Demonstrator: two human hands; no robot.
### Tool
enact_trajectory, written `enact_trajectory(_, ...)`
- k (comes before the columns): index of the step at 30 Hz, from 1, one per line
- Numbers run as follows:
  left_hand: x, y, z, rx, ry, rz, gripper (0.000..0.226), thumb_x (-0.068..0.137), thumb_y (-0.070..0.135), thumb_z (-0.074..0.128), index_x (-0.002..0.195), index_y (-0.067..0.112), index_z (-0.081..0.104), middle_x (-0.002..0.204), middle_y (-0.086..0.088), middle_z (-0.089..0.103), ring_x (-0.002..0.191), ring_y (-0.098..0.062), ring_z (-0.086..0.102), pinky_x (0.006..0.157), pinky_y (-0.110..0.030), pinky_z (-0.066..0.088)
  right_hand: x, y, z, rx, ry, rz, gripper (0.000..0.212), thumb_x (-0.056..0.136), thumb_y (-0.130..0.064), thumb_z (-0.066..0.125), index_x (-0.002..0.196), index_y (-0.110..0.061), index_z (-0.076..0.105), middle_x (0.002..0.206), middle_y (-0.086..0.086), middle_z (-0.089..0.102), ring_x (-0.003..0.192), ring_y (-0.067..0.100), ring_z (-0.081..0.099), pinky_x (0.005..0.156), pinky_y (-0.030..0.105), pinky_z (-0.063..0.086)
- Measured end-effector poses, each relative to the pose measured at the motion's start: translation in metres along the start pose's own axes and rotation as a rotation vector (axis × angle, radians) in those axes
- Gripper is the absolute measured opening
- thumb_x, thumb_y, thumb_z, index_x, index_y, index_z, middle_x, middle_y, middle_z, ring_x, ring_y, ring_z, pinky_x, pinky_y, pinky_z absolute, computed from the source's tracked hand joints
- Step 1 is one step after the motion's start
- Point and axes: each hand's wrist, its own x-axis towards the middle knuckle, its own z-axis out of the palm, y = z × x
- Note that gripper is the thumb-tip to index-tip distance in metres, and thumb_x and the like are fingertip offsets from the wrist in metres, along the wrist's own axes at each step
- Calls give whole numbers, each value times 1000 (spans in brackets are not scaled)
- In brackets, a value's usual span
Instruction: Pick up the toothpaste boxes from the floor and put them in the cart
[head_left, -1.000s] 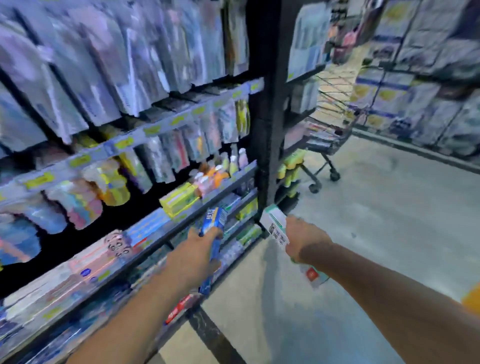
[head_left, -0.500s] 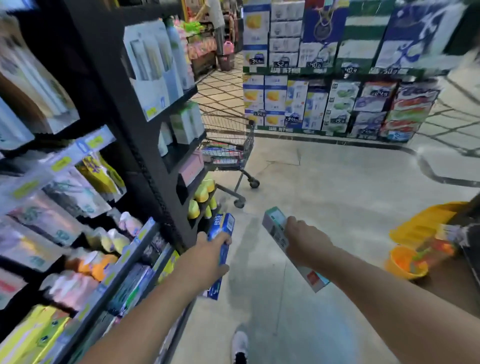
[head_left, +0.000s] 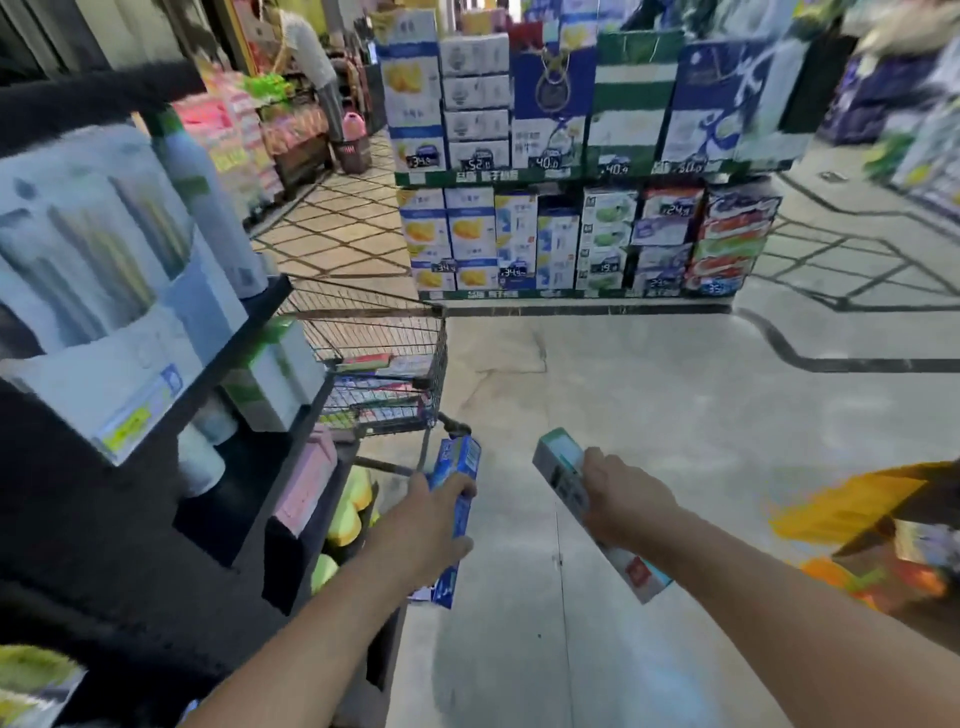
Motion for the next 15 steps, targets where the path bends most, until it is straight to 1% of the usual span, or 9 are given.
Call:
enact_trajectory(2,43,3,-6,8,-14,4,41,86,39,62,116,43,34,111,-3,33,68,-23,53,63,-31,45,37,6,-4,13,0,28,39,88,-26,55,121,-14,36,109,7,53,92,27,60,62,31,38)
enact_trajectory(4,87,10,-12,26,-18,11,41,86,40,62,116,42,34,114,-4,34,67,-23,52,62,-30,42,77,16,-5,19,3,44,36,89,-27,54,118,-14,37,107,6,53,90,27,60,61,31,37)
enact_trajectory(8,175,25,-23,22,-22,23,42,87,40,64,117,41,34,115,-3,35,70,-20,51,61,-30,43,175,39,-7,32,-17,25,31,90,-29,54,114,-15,40,108,6,55,90,25,61,63,31,39)
enact_trajectory(12,255,36,-47,-3,-44,-49,43,87,41,64,117,43,34,118,-3,33,65,-22,50,62,-32,44,271,54,-28,28,-51,-7,29,90,-30,54,112,-16,40,107,4,53,89,24,60,62,31,39)
enact_trajectory(15,310,41,-68,-42,-37,-100,44,87,38,65,118,41,34,118,-4,32,58,-19,47,58,-31,42,340,55,-46,15,-65,-56,33,91,-31,55,116,-17,38,110,4,52,90,23,60,63,31,39)
